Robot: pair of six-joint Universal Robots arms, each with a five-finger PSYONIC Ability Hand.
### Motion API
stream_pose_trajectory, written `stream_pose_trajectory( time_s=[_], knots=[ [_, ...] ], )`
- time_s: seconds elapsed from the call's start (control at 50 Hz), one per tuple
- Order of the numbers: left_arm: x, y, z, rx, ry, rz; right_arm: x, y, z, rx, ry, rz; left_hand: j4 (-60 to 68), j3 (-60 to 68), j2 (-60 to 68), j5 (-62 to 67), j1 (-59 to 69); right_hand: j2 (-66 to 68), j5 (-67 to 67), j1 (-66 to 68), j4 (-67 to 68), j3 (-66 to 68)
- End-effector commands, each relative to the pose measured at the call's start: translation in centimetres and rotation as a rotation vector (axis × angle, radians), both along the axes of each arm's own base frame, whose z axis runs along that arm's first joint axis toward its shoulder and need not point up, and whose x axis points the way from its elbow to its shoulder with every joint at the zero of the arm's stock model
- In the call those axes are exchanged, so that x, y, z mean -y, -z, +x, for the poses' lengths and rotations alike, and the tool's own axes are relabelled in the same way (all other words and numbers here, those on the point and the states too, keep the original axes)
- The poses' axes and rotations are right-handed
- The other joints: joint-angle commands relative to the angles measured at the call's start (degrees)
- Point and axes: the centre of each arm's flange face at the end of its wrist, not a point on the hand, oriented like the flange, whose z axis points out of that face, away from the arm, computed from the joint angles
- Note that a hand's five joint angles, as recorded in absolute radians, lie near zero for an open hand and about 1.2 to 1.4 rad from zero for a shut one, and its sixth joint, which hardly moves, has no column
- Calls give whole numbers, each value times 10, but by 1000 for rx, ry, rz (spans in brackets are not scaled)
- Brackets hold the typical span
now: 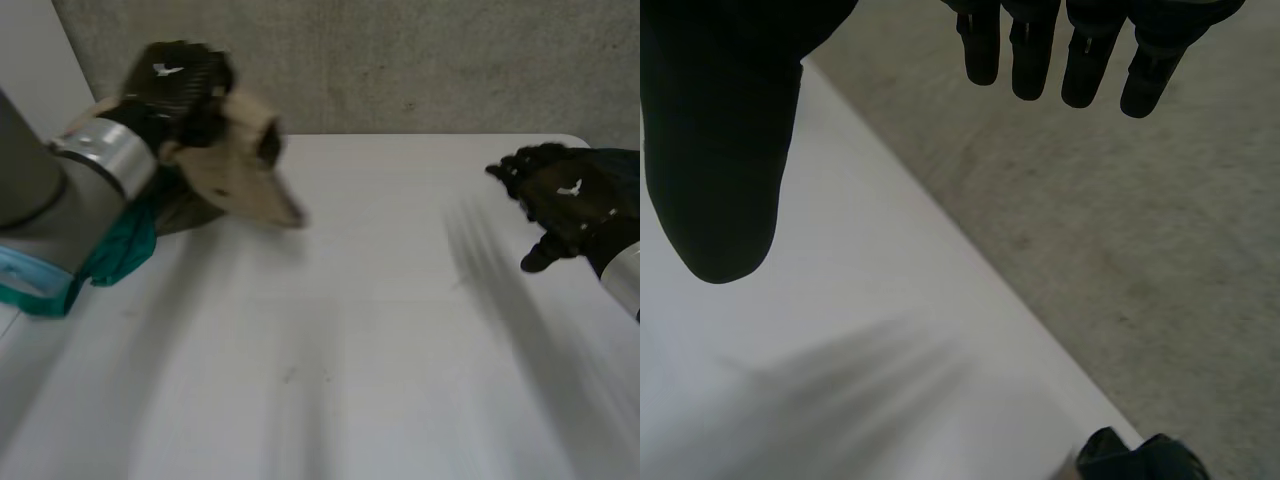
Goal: Fold the laundry.
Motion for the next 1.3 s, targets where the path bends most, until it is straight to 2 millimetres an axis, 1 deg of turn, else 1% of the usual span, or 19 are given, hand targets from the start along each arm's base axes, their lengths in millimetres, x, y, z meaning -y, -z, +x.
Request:
stream_pose_trajectory(
  time_s=[0.02,0.04,0.1,0.12,0.16,0.18,0.2,0.22,0.32,0.42,0.5,0.58,0.62,0.7,0.76,0.9,1.02,1.2,1.3],
  knots=[
    [-77,30,-80,-36,227,74,5,-16,-5,132,44,13,115,115,116,136,172,-23,-27,-36,-20,-22],
    [-92,47,-96,-18,250,110,6,-18,-8,139,53,10,115,115,116,136,172,-23,-27,-36,-20,-22],
    [-111,73,-115,14,271,158,8,-19,-12,140,65,5,115,115,116,136,172,-23,-27,-36,-20,-22],
    [-120,87,-124,34,278,179,8,-19,-12,140,67,5,78,78,79,99,135,-23,-27,-36,-20,-22],
    [-128,99,-130,53,283,196,10,-17,-13,139,69,11,-99,-99,-98,-78,-42,-23,-27,-36,-20,-22],
    [-130,103,-132,59,281,199,11,-16,-13,139,69,15,-198,-199,-198,-178,-142,-23,-27,-36,-20,-22],
    [-129,105,-132,67,268,196,11,-16,-12,138,66,15,-369,-369,-368,-348,-312,-23,-27,-36,-20,-22],
    [-128,106,-132,70,263,195,11,-15,-11,137,65,16,-433,-433,-432,-412,-376,-23,-27,-36,-20,-22],
    [-125,98,-127,79,231,167,17,-5,-11,133,64,58,-539,-539,-538,-518,-482,-23,-27,-36,-20,-22],
    [-105,69,-101,69,151,123,17,-4,-10,132,62,90,-544,-544,-543,-523,-487,-23,-27,-36,-20,-22],
    [-97,45,-65,71,70,128,13,-9,-9,130,64,162,-546,-546,-545,-525,-489,-23,-27,-36,-20,-22],
    [-93,41,-44,83,20,143,5,-15,-8,136,71,265,-544,-544,-543,-523,-487,-23,-27,-36,-20,-22],
    [-88,45,-37,93,-5,158,-1,-17,-4,135,62,318,-544,-544,-543,-523,-487,-23,-27,-36,-20,-22],
    [-67,58,-19,130,-73,189,-19,-20,18,128,-6,414,-539,-539,-538,-518,-482,-23,-27,-36,-20,-22],
    [-52,73,-15,175,-102,204,-18,-16,28,141,-14,438,-538,-538,-537,-517,-481,-23,-27,-36,-20,-22],
    [-9,110,-19,285,-126,200,3,4,49,159,26,504,-536,-536,-535,-515,-479,-23,-27,-36,-20,-22],
    [14,141,-30,319,-62,247,26,24,67,180,61,534,-522,-523,-522,-502,-466,-23,-27,-36,-20,-22],
    [28,172,-32,392,-47,313,50,54,81,173,79,576,-432,-432,-431,-411,-375,-22,-27,-36,-20,-21],
    [30,182,-32,451,-41,320,59,72,84,160,86,612,-299,-299,-298,-278,-242,87,83,74,90,88]
  ],
)
